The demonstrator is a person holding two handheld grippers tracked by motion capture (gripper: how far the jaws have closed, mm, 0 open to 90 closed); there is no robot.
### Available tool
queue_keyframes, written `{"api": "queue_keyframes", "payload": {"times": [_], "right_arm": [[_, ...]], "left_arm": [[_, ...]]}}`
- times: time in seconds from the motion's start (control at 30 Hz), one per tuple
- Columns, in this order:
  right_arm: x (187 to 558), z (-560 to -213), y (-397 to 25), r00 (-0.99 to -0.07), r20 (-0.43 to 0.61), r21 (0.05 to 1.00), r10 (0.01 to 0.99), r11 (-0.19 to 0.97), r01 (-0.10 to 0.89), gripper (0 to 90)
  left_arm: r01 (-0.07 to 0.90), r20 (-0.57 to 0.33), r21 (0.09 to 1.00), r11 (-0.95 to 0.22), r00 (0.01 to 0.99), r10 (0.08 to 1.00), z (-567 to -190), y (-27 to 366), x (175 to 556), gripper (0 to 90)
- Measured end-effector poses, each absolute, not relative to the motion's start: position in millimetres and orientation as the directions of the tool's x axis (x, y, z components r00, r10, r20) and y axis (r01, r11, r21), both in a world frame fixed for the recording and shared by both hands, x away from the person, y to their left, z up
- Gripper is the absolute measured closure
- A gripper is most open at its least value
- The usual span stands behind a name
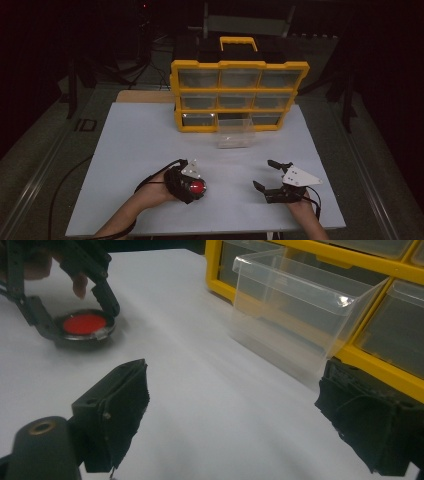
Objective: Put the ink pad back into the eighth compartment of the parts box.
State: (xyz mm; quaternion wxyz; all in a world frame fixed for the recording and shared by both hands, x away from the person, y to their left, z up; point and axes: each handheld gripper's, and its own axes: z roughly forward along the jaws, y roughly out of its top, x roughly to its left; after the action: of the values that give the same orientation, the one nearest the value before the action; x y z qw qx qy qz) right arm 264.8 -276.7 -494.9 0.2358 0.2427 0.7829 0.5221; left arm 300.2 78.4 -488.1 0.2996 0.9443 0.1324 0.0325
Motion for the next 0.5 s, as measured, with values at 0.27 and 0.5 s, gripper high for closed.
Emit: {"api": "queue_keyframes", "payload": {"times": [0.27, 0.5], "right_arm": [[264.5, -494.5, -276.2, -0.769, -0.119, 0.933, 0.628, 0.336, 0.131, 12.6], [264.8, -494.3, -277.0, -0.768, -0.116, 0.933, 0.629, 0.334, 0.132, 12.6]], "left_arm": [[0.197, -0.011, 0.593, -0.781, 0.971, 0.237, -461.5, 81.3, 301.5, 29.9], [0.176, -0.003, 0.6, -0.78, 0.976, 0.218, -441.7, 83.0, 303.3, 29.9]]}}
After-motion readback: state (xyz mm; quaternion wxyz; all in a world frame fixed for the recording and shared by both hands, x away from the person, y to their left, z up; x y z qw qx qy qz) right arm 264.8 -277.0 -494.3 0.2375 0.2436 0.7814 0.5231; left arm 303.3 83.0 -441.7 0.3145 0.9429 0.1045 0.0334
